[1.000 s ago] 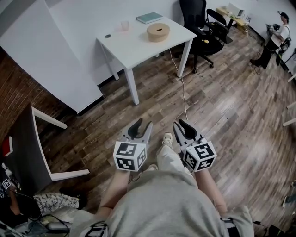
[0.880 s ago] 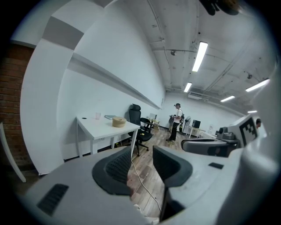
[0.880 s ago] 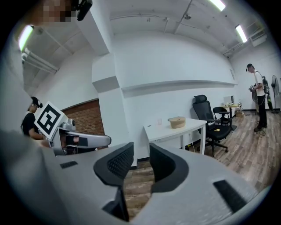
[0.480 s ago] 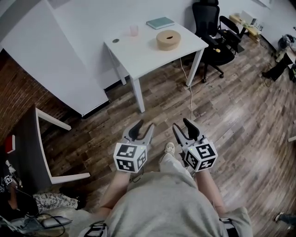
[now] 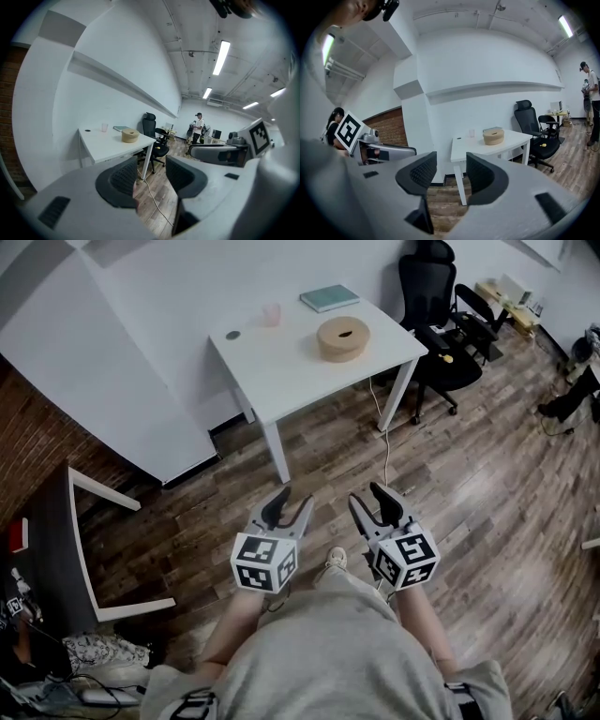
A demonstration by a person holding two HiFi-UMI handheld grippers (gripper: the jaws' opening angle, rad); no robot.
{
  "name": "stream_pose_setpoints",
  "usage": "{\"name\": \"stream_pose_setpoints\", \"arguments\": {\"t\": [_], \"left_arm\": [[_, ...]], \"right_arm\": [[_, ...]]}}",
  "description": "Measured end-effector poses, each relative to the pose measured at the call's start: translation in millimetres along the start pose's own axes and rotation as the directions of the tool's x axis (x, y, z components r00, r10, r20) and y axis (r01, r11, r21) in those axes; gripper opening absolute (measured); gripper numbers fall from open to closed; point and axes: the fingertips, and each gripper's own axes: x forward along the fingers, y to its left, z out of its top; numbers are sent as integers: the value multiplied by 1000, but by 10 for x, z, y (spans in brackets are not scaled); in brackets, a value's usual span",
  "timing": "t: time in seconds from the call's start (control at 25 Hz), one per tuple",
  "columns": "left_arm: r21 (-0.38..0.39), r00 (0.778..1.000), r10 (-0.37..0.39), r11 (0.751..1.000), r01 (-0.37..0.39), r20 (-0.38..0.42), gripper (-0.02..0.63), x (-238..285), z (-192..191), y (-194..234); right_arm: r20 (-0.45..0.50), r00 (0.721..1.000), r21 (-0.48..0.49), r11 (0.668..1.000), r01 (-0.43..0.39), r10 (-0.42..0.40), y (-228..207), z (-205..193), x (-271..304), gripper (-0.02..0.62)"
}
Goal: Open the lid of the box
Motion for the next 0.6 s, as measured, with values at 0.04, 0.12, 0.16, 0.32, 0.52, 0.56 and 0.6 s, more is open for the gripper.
{"name": "stream_pose_setpoints", "arguments": {"t": [0.04,0.12,0.16,0.32,0.52,0.56,0.6], "left_arm": [[-2,1000,2,1000,-2,1,176,80,32,4],[-5,1000,8,1000,-8,4,176,240,94,20],[-6,1000,11,1000,-11,6,176,317,122,28],[-10,1000,26,1000,-26,11,179,628,225,18],[-18,998,54,998,-53,14,179,1005,325,38],[-19,998,59,998,-59,15,179,1066,343,44],[-20,998,65,998,-65,16,179,1123,360,50]], "right_arm": [[0,1000,-3,1000,-5,5,-67,35,46,195],[1,1000,-10,1000,-15,15,-198,108,143,195],[2,1000,-13,1000,-19,19,-264,142,186,195],[1,999,-17,999,-35,35,-567,234,315,195],[-10,998,-25,997,-68,67,-913,298,522,195],[-10,997,-28,997,-74,74,-967,317,564,195],[-10,997,-31,996,-81,81,-1018,339,604,195]]}}
